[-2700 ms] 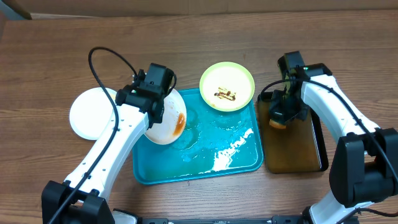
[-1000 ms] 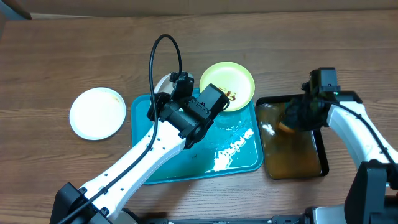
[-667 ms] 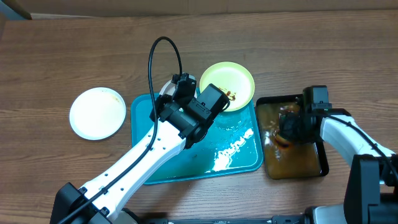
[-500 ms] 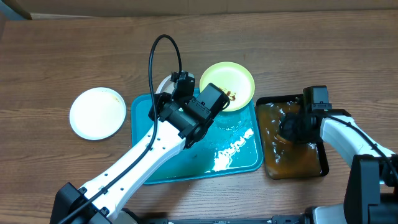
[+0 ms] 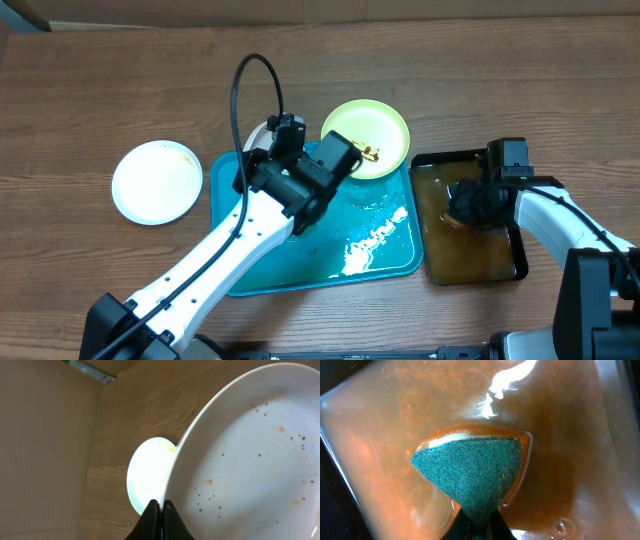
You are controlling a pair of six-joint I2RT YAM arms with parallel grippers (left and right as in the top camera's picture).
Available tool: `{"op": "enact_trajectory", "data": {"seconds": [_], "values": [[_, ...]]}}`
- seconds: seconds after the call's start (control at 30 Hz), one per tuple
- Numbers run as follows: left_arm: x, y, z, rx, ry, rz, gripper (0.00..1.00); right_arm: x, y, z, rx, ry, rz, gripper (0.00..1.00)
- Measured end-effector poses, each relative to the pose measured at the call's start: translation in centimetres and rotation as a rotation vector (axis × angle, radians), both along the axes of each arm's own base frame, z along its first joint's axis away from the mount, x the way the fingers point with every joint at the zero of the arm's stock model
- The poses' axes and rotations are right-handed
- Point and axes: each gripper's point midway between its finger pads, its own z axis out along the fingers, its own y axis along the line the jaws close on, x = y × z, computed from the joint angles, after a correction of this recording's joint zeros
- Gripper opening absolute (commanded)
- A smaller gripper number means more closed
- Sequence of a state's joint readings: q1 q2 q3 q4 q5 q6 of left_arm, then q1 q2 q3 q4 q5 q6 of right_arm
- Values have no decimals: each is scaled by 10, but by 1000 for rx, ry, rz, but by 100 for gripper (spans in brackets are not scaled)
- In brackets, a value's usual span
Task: Clean dirty plates on tray and stack at the side
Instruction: 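Carry the white plate left and stack it on the cleaned white plate, then release the plate and move left gripper to the yellow plate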
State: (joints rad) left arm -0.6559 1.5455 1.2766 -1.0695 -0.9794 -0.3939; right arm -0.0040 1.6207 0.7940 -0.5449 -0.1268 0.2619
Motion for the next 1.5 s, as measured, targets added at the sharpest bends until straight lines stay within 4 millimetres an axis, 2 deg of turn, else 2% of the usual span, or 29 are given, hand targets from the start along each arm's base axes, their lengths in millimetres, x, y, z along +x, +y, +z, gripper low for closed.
{"op": "enact_trajectory", "data": {"seconds": [0.1, 0.47, 0.73, 0.87, 0.97, 1.1, 1.13, 1.23, 1.33, 1.4, 1.5], "values": [[3, 18, -10, -57, 40, 62, 4, 0, 0, 0, 0, 0, 0, 4], [0, 115, -47, -370, 147, 397, 4, -1, 0, 0, -1, 5, 1, 4], [-4, 217, -54, -619, -8, 690, 4, -2, 0, -1, -1, 8, 1, 4], [-7, 256, -51, -666, -105, 774, 4, -3, 0, -1, -1, 11, 0, 4], [-8, 269, -56, -693, -123, 803, 4, -4, 0, -1, 0, 16, 1, 4], [-8, 271, -74, -714, -79, 824, 5, -4, 0, -1, 0, 16, 0, 4], [-7, 270, -79, -717, -64, 828, 9, -4, 0, -1, -1, 17, 1, 4], [-8, 269, -91, -722, -22, 834, 30, -4, 0, -1, 0, 17, 1, 4], [-8, 268, -95, -727, -10, 837, 58, -4, 0, -1, 0, 17, 1, 4], [-8, 267, -95, -732, -9, 837, 64, -4, 0, -1, 0, 17, 1, 4], [-10, 262, -98, -755, 12, 834, 68, -4, 0, -1, 0, 18, 1, 4]]}}
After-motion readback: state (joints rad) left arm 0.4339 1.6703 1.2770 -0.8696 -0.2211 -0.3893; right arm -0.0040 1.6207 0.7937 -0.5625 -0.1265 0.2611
